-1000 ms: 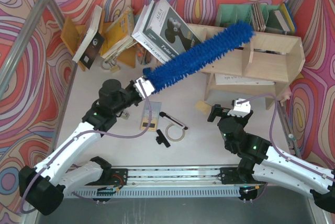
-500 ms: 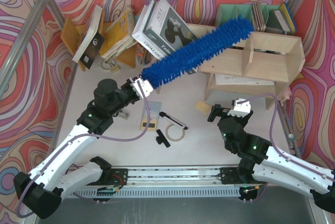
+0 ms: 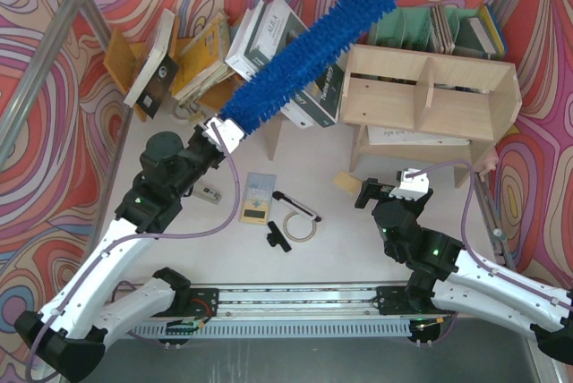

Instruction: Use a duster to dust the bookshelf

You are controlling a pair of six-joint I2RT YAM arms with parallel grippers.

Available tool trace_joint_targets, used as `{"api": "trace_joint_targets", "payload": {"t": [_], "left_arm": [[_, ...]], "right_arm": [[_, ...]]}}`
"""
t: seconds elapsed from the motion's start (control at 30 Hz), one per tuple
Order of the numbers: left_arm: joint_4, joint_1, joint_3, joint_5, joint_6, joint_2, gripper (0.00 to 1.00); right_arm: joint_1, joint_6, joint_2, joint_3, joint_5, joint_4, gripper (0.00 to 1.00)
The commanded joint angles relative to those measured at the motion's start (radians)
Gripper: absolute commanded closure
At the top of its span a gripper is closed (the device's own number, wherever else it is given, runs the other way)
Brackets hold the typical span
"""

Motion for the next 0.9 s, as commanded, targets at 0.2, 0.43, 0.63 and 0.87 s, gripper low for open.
{"api": "trace_joint_targets", "payload": {"t": [0.2, 0.43, 0.63, 0.87], "left_arm": [[-0.056, -0.208, 0.163, -0.244, -0.227, -0.010, 1.00], [-0.250, -0.399, 0.375, -0.507, -0.434, 0.116, 1.00], [-0.358, -0.613, 0.557, -0.736, -0.486, 0.302, 1.00], [-0.600, -0.682, 0.828, -0.890, -0.702, 0.555, 1.00]], "right_arm": [[0.004, 0.009, 0.010, 0.028, 0.022, -0.017, 0.01], [0.005, 0.008, 0.021, 0.030, 0.022, -0.015, 0.01], [0.005, 0.008, 0.021, 0.029, 0.022, -0.013, 0.01], [0.005, 0.015, 0.020, 0.034, 0.022, -0.022, 0.01]]}}
